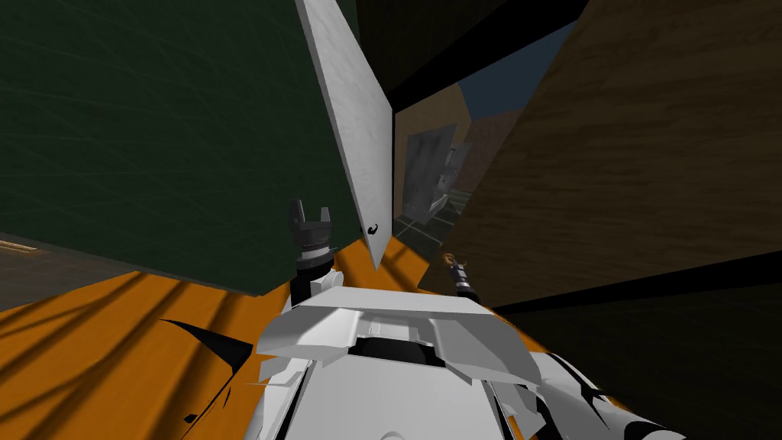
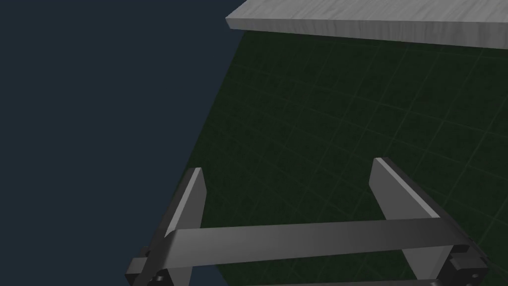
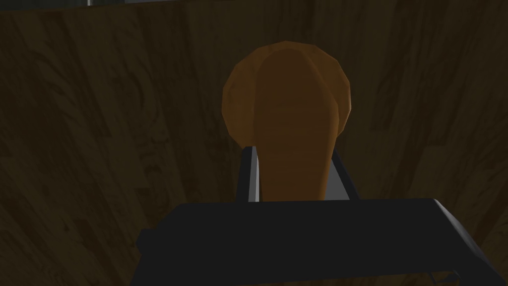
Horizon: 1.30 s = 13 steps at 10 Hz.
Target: Pull the door open
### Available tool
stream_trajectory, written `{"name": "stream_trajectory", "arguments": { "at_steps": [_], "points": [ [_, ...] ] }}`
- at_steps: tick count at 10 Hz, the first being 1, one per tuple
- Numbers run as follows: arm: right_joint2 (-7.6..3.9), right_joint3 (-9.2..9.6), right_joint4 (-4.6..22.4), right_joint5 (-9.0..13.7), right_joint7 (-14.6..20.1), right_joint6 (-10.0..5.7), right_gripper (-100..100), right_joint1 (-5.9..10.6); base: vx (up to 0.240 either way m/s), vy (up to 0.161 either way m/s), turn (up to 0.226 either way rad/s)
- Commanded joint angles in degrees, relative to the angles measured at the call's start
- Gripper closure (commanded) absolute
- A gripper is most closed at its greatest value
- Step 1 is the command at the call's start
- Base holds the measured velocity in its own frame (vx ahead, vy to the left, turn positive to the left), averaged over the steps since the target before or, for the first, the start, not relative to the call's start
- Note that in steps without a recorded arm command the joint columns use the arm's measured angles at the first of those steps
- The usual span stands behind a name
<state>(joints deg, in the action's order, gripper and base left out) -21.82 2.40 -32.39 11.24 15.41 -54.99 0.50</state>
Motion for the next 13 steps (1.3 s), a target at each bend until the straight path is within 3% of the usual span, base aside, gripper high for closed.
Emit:
{"name": "stream_trajectory", "arguments": {
  "at_steps": [1, 2, 4, 5, 6, 13],
  "points": [
    [-0.9, 0.83, -1.6, -0.3, 1.1, -0.41, 100, -1.69, -0.171, -0.041, 0.127],
    [-0.9, 0.83, -1.6, -0.3, 1.1, -0.41, 100, -1.69, -0.139, -0.033, 0.065],
    [-2.17, 1.86, -1.7, -0.7, 2.8, -1.85, 100, -2.87, -0.187, -0.054, 0.132],
    [-1.65, 1.7, -1.8, -0.6, 2.3, -1.32, 100, -2.53, -0.078, -0.021, 0.035],
    [-2.36, 2.53, -1.7, -0.8, 3.2, -2.81, 100, -3.7, -0.14, -0.023, 0.146],
    [-5.23, 4.86, -1.7, -1.2, 6.1, -7.89, 100, -7.49, -0.202, -0.039, 0.132]
  ]
}}
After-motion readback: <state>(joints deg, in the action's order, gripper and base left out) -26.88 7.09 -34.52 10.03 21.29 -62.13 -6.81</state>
